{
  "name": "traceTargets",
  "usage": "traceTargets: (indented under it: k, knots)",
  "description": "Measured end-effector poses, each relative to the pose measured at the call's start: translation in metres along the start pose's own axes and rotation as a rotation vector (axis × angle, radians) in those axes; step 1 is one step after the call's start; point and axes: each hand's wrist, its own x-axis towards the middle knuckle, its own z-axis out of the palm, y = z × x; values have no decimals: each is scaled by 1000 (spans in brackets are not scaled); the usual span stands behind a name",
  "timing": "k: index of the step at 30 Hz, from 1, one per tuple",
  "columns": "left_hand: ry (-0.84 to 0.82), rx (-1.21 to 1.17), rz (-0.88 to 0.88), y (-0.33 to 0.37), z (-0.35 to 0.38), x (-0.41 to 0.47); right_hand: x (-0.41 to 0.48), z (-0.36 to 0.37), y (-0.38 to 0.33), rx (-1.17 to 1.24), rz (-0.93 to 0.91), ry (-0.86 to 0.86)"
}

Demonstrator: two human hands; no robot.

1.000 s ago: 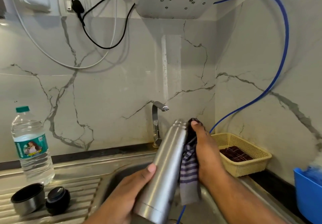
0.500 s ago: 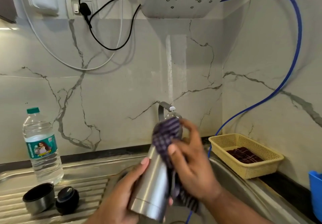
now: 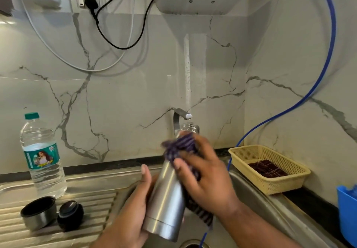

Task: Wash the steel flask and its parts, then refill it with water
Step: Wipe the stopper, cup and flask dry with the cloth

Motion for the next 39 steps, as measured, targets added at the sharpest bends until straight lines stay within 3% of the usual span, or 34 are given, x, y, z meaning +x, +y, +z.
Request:
traceTargets:
  k: [2, 4, 8, 10, 12, 15, 17, 20, 22, 24, 28, 31, 33, 36, 39]
  knots:
    - [-80, 93, 24, -1, 5, -1, 4, -6, 5, 34, 121, 152]
    - [-167, 129, 118, 0, 12, -2, 4, -4, 3, -4, 102, 140]
    - [-115, 52, 212, -4, -10, 5, -8, 14, -18, 63, -155, -201]
    - [-117, 99, 248, 1, -18, 6, -8, 19, -15, -12, -251, -266]
    - [-60, 317, 308, 3, -19, 4, -3, 15, -2, -35, -193, -147]
    - [-132, 706, 370, 6, -11, 3, 5, 0, 18, -58, 35, 166]
    - [-148, 825, 395, 7, -4, -1, 4, -2, 17, -123, 92, 201]
    - [-92, 843, 532, 3, -11, 6, -3, 7, -7, -119, -112, -127]
    - [-82, 768, 518, 4, -20, 10, -5, 11, -9, -134, -259, -290]
    - [-118, 842, 503, 8, -23, 9, 1, 8, 0, -124, -263, -219]
    - [-13, 1049, 361, 8, -16, 1, 9, -14, 27, -109, -46, 168]
    - [22, 1148, 308, 3, -3, -3, 11, -27, 35, -86, 29, 200]
    - [39, 1120, 273, 3, -1, -3, 11, -26, 34, -32, -5, 173]
    - [24, 874, 249, 5, 0, -8, 10, -14, 29, 152, 26, 158]
    - [-5, 432, 170, 2, 1, -7, 4, 1, 19, 316, 86, 118]
